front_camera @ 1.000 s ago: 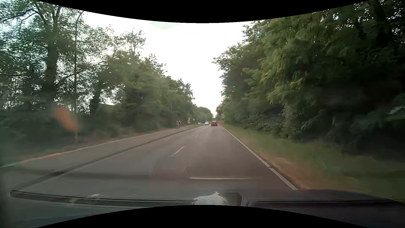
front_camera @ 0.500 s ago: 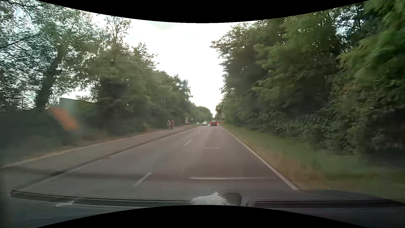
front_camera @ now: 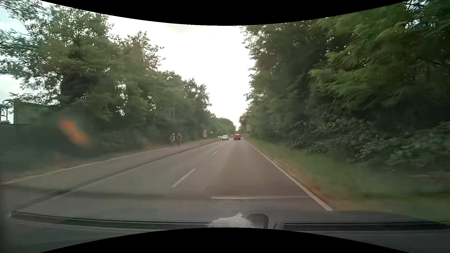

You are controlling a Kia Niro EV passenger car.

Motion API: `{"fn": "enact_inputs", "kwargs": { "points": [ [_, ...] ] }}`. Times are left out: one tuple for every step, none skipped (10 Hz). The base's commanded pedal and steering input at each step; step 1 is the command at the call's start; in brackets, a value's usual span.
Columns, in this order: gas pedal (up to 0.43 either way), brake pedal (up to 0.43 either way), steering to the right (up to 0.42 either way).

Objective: Follow the waypoints while adhering to traffic rules and regulations

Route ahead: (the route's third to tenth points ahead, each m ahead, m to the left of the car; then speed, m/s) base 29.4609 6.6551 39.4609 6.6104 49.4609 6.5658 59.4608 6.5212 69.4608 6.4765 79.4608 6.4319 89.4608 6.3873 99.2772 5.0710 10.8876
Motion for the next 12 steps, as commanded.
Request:
{"fn": "enact_inputs", "kwargs": {
  "points": [
    [0.067,0.0,-0.001],
    [0.067,0.0,-0.001],
    [0.067,0.0,-0.001],
    [0.067,0.0,-0.002],
    [0.067,0.0,-0.004],
    [0.067,0.0,-0.004],
    [0.067,0.0,-0.003],
    [0.079,0.0,-0.003],
    [0.079,0.0,-0.003],
    [0.079,0.0,-0.003],
    [0.079,0.0,-0.003],
    [0.079,0.0,-0.003]
  ]
}}
